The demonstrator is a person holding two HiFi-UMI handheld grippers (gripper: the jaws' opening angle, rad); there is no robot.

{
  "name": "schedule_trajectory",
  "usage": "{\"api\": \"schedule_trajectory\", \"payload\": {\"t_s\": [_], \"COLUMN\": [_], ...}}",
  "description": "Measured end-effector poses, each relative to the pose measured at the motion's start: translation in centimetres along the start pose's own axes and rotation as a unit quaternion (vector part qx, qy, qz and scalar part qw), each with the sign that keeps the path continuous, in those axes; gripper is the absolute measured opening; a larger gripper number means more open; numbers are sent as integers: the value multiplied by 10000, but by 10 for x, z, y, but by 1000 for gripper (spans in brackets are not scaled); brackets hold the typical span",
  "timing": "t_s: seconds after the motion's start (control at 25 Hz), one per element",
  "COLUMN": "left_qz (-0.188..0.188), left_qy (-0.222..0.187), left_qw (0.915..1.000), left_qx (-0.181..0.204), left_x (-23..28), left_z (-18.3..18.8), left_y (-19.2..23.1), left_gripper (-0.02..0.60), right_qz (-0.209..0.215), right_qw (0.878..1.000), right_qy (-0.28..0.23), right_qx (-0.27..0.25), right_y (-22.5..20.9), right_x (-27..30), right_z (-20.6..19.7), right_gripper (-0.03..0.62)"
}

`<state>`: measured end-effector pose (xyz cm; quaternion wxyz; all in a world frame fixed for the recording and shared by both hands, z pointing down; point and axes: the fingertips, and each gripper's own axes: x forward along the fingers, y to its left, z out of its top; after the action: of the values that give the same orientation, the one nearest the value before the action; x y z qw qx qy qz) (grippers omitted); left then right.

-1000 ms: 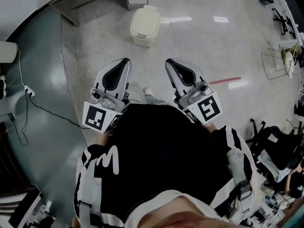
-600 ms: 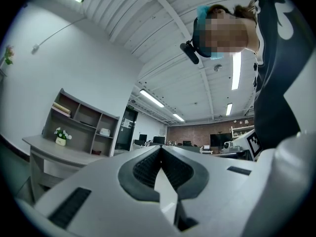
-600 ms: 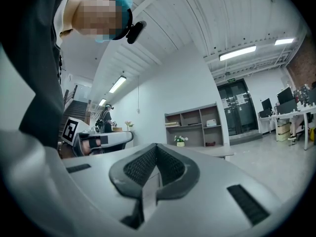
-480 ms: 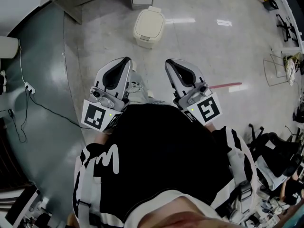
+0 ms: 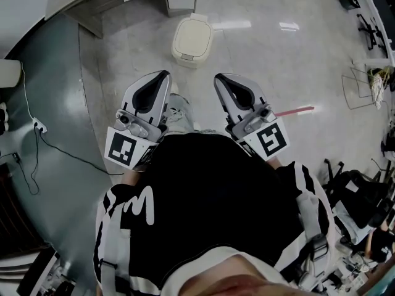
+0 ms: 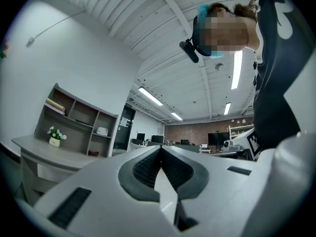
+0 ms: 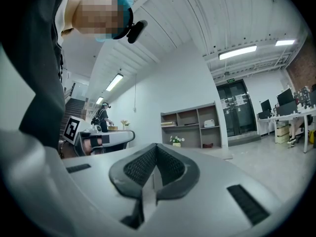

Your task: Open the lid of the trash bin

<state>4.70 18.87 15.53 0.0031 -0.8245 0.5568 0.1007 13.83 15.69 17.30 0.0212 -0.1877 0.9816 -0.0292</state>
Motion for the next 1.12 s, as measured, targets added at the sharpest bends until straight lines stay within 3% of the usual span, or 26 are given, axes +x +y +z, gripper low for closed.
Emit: {"api": "schedule_trajectory", "payload": {"t_s": [1.12], "left_qz": [-422], "left_qy": [81], "left_qw": [9990], "left_qx": [-135], "left_x": [89], "left_z": [3], "left_y": [127], "left_gripper": [2], "right_qz": [-504], "right_qw": [9987], "right_qy": [-11], "right_qx": [39], "right_y": [-83], "right_x": [121], "right_z": [8], "right_gripper": [9]}}
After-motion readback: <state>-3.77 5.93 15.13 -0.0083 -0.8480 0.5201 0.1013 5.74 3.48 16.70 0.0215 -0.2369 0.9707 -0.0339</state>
